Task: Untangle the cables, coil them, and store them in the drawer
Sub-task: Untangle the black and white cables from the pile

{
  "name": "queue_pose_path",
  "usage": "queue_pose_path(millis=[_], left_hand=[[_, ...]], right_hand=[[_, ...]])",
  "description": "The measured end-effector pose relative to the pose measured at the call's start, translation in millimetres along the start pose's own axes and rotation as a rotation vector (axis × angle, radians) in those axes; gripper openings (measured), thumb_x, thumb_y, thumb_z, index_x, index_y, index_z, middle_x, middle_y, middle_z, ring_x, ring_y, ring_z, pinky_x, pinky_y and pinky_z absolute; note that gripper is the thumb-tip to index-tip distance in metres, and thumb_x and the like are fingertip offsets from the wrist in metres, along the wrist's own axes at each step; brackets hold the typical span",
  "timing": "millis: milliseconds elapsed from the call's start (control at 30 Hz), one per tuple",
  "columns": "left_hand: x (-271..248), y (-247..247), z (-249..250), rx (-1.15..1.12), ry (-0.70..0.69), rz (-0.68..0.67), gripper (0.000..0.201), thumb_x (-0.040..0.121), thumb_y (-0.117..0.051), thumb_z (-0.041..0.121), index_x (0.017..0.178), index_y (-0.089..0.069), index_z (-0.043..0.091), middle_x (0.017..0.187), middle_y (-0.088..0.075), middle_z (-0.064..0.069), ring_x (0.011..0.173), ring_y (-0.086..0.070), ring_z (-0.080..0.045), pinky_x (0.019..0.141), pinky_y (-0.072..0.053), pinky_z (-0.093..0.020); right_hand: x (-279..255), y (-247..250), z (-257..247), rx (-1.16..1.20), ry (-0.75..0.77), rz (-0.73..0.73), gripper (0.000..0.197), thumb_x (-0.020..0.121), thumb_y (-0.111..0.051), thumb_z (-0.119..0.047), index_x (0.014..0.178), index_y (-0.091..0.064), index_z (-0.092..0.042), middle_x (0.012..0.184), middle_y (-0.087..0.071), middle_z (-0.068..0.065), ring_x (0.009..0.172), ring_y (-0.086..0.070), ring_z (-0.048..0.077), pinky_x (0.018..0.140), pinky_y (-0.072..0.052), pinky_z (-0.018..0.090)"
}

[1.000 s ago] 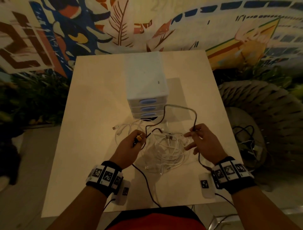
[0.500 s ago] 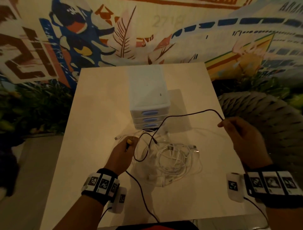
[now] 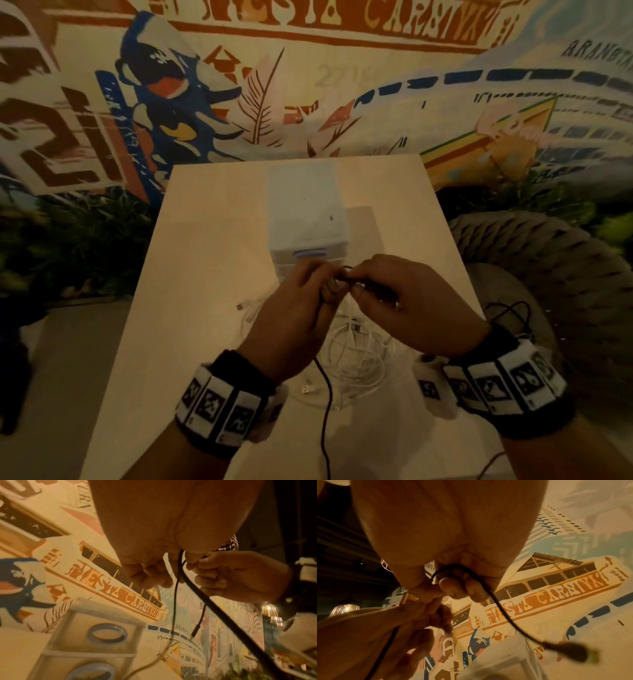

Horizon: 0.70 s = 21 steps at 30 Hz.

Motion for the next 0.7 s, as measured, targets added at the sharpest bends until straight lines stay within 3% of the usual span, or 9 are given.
queue_pose_path(millis=[100,233,300,367,467,567,633,700], left_hand=[[-5,8,-8,0.037,0.042,0.062,0.022,0.105,-0.033,0.044,0.104,-0.05,0.03,0.105,-0.041,0.015,0.081,-0.052,-0.012,0.066,-0.046,-0.033],[-16,25,-27,-0.047,0.116,0.154,0.016,0.105,-0.035,0.039,0.092,-0.042,0.044,0.09,-0.048,0.02,0.079,-0.051,-0.002,0.068,-0.038,-0.022],[-21,31,-38,-0.059,0.177,0.162,0.022,0.105,-0.033,0.039,0.086,-0.043,0.042,0.08,-0.05,0.015,0.072,-0.051,-0.006,0.064,-0.039,-0.028],[-27,34,-47,-0.049,0.224,0.167,0.027,0.104,-0.029,0.042,0.084,-0.045,0.035,0.076,-0.05,0.01,0.069,-0.05,-0.009,0.061,-0.039,-0.034],[-34,30,-55,0.017,0.267,0.133,0.029,0.103,-0.028,0.046,0.084,-0.045,0.032,0.075,-0.049,0.008,0.068,-0.049,-0.009,0.059,-0.039,-0.033],[-41,15,-64,0.027,0.337,0.007,0.026,0.106,-0.034,0.04,0.083,-0.045,0.035,0.078,-0.053,0.009,0.065,-0.052,-0.009,0.062,-0.044,-0.036],[-46,8,-67,0.025,0.345,-0.07,0.027,0.101,-0.03,0.049,0.089,-0.052,0.037,0.087,-0.058,0.01,0.073,-0.057,-0.01,0.07,-0.049,-0.041],[-48,7,-65,0.067,0.328,-0.11,0.037,0.101,-0.024,0.057,0.104,-0.057,0.042,0.098,-0.058,0.012,0.088,-0.058,-0.011,0.079,-0.05,-0.04]], right_hand=[[-9,-2,14,0.055,-0.059,-0.037,0.016,0.1,-0.059,-0.028,0.113,-0.066,-0.035,0.082,-0.06,-0.019,0.075,-0.058,0.004,0.069,-0.045,0.016],[-35,-2,48,0.091,-0.239,-0.112,0.025,0.098,-0.049,-0.048,0.096,-0.071,-0.036,0.076,-0.068,-0.017,0.072,-0.067,0.002,0.066,-0.045,0.013],[-51,-4,63,0.108,-0.313,-0.139,0.028,0.097,-0.045,-0.053,0.087,-0.067,-0.039,0.071,-0.066,-0.013,0.069,-0.066,0.006,0.066,-0.045,0.016],[-64,-5,73,0.137,-0.354,-0.141,0.025,0.099,-0.045,-0.049,0.089,-0.066,-0.04,0.072,-0.065,-0.01,0.071,-0.066,0.01,0.066,-0.049,0.022],[-70,0,78,0.245,-0.376,-0.016,0.025,0.102,-0.043,-0.039,0.11,-0.066,-0.044,0.079,-0.064,-0.008,0.073,-0.062,0.012,0.069,-0.05,0.025],[-63,14,66,0.567,-0.349,0.171,0.029,0.104,-0.045,-0.015,0.127,-0.059,-0.028,0.077,-0.062,0.003,0.062,-0.055,0.018,0.064,-0.05,0.03],[-55,27,53,0.754,-0.326,0.318,0.017,0.095,-0.058,-0.019,0.112,-0.058,-0.017,0.072,-0.068,0.009,0.054,-0.058,0.022,0.056,-0.052,0.03],[-46,36,40,0.832,-0.295,0.424,0.017,0.083,-0.068,-0.029,0.092,-0.064,-0.015,0.071,-0.072,0.011,0.05,-0.063,0.023,0.051,-0.053,0.029]])
Point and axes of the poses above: each hand's wrist, its own x-axis towards the middle knuckle, its own y-axis out of the back of the hand, z = x × y, the point moved 5 cm from there along x, towards the middle knuckle
